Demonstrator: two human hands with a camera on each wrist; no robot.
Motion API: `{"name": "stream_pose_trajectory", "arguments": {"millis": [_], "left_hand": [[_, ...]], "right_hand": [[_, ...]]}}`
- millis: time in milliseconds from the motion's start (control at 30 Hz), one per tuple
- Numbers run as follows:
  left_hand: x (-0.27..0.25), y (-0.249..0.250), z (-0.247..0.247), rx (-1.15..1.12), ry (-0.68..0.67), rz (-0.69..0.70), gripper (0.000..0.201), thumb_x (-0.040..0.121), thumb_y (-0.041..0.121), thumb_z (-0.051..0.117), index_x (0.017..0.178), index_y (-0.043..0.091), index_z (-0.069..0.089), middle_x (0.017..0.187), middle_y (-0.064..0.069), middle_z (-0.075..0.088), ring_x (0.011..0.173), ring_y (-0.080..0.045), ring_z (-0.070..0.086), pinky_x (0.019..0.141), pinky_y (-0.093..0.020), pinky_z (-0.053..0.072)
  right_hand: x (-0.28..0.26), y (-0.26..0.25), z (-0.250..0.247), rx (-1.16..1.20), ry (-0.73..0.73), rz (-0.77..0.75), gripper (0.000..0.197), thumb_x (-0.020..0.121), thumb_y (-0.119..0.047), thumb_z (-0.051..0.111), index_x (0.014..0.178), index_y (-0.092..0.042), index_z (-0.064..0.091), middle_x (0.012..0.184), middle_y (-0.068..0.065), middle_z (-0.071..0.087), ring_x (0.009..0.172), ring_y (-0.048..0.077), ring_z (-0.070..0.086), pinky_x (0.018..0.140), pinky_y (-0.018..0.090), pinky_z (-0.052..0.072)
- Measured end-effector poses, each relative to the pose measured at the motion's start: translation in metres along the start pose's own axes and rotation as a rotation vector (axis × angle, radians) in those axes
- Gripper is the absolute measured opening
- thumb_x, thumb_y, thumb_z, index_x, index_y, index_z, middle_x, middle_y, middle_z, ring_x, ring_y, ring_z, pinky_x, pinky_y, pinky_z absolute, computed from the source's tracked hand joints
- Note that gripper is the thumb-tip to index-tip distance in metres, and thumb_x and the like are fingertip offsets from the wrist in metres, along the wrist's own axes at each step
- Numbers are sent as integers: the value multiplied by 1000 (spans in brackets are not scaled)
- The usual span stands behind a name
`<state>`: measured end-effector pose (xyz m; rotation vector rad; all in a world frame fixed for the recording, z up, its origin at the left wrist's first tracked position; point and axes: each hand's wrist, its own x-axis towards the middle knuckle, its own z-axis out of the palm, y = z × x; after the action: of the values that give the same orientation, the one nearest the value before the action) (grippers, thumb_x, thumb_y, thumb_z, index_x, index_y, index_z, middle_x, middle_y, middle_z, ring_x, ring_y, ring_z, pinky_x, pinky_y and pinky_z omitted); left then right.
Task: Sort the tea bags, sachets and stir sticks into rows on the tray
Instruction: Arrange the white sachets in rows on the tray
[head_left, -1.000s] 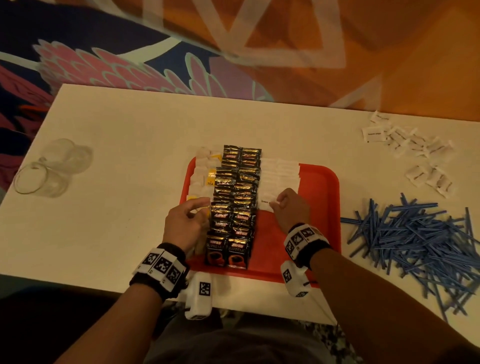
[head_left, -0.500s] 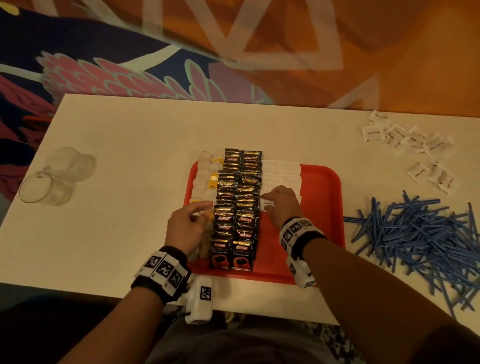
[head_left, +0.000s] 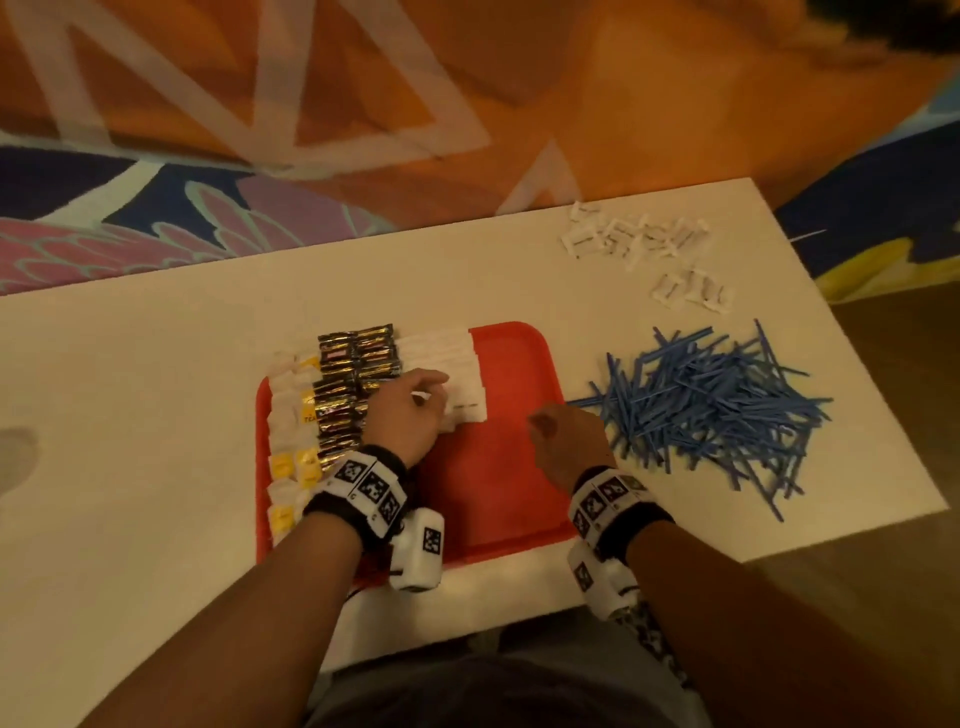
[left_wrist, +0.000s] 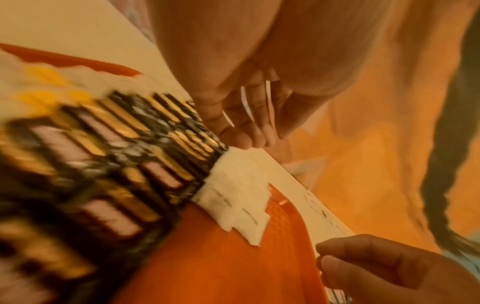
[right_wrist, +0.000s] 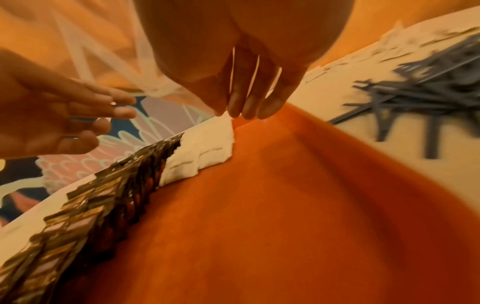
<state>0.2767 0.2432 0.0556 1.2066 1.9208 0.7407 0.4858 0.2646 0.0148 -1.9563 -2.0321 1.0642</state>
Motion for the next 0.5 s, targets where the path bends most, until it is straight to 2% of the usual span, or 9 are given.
{"name": "stream_pose_trajectory", "arguments": {"millis": [67, 100, 167, 267, 333, 433, 500], "left_hand": [[15, 30, 27, 44, -53, 24, 19, 96, 20, 60, 112, 18, 70, 105, 0, 69, 76, -13, 65, 65, -16, 49], [24, 45, 42, 82, -81, 39, 21, 95, 21, 61, 114, 16, 68, 108, -3, 69, 82, -18, 67, 71, -22, 51], [45, 72, 72, 211, -144, 92, 26, 94, 25, 63, 117, 15, 65, 114, -4, 66, 100, -23, 64, 84, -25, 45], [80, 107, 115, 373, -246, 139, 35, 94, 33, 62, 125, 17, 59, 126, -10, 58, 113, -28, 57, 91, -30, 41], [104, 126, 142, 450, -288, 140, 41, 95, 36, 61, 131, 17, 56, 132, -13, 52, 118, -32, 53, 96, -34, 41], [146, 150, 178, 559, -312, 130, 48, 97, 40, 58, 139, 20, 50, 141, -16, 43, 127, -36, 47, 105, -42, 40], [174, 163, 198, 652, -321, 142, 53, 98, 41, 57, 144, 20, 44, 147, -17, 37, 132, -39, 41, 109, -46, 39]], "right_hand": [[-1, 24, -17, 49, -21, 54, 15, 95, -30, 55, 105, -27, 66, 107, -3, 68, 93, 15, 62, 82, 25, 47], [-1, 35, -24, 62, -23, 68, 13, 94, -31, 55, 102, -28, 65, 104, -5, 68, 89, 12, 61, 83, 25, 49], [0, 55, -41, 58, -26, 79, 14, 95, -30, 55, 103, -26, 66, 102, -7, 68, 84, 9, 60, 84, 26, 49], [3, 82, -60, 62, -45, 93, 15, 96, -26, 54, 103, -22, 67, 94, -11, 67, 77, 7, 61, 86, 30, 53], [5, 98, -71, 92, -49, 113, 11, 96, -26, 54, 98, -26, 65, 93, -6, 68, 83, 13, 64, 85, 32, 54], [9, 119, -89, 142, -39, 98, 16, 96, -21, 55, 107, -20, 67, 104, -2, 69, 91, 12, 63, 82, 19, 47], [14, 128, -102, 174, -29, 83, 17, 96, -21, 55, 109, -20, 67, 105, -3, 69, 86, 7, 59, 78, 15, 43]]}}
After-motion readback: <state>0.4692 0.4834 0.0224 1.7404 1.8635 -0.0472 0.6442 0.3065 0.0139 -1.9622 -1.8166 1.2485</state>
